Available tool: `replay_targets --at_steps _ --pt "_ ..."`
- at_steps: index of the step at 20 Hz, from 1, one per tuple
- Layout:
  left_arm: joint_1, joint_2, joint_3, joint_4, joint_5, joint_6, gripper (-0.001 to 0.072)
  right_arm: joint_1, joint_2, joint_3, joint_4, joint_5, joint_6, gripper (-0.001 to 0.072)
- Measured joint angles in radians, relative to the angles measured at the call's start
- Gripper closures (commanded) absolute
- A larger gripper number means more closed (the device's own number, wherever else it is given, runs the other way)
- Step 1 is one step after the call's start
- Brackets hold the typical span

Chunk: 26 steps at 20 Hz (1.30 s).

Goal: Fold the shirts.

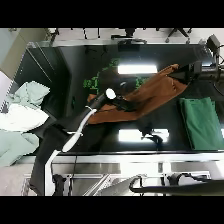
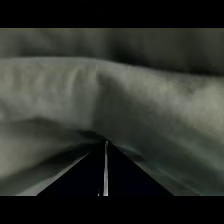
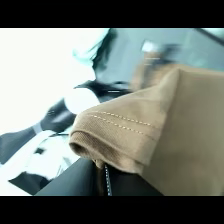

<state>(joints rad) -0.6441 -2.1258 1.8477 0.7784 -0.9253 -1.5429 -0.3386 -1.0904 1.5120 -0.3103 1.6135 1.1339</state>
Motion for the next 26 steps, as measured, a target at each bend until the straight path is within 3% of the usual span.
replay_targets --at_steps 1,5,9,13,17,18,19,20,23,26 --pt "-0.011 -0.025 0.039 -0.022 -0.017 0.000 0.0698 0.000 0.012 0.001 -0.012 0.004 0.012 0.0697" --pt "0.014 -0.021 0.175 -0.073 -0.174 0.016 0.0695 0.001 0.031 -0.023 -0.106 0.014 0.039 0.0697" --pt "0.149 0.164 0.225 -0.089 -0.354 0.053 0.0695 0.030 0.023 -0.047 -0.143 -0.021 0.049 0.0697" --pt "0.330 0.446 0.191 -0.098 -0.429 0.087 0.0695 0.190 -0.003 -0.053 -0.154 -0.158 0.049 0.0696" --pt "0.508 0.718 0.075 -0.099 -0.454 0.140 0.0695 0.494 -0.098 -0.055 -0.158 -0.420 0.044 0.0685" --pt "0.542 0.771 0.042 -0.099 -0.462 0.151 0.0695 0.583 -0.138 -0.055 -0.158 -0.508 0.032 0.0556" --pt "0.576 0.824 0.003 -0.099 -0.463 0.164 0.0695 0.663 -0.182 -0.055 -0.158 -0.596 0.017 0.0293" --pt "0.605 0.873 -0.039 -0.099 -0.466 0.177 0.0695 0.748 -0.234 -0.055 -0.157 -0.702 -0.006 0.0178" --pt "0.658 0.988 -0.161 -0.099 -0.464 0.217 0.0695 0.912 -0.350 -0.055 -0.158 -0.937 -0.048 0.0192" --pt "0.695 1.078 -0.282 -0.098 -0.435 0.259 0.0695 0.924 -0.367 -0.053 -0.182 -0.983 -0.073 0.0193"
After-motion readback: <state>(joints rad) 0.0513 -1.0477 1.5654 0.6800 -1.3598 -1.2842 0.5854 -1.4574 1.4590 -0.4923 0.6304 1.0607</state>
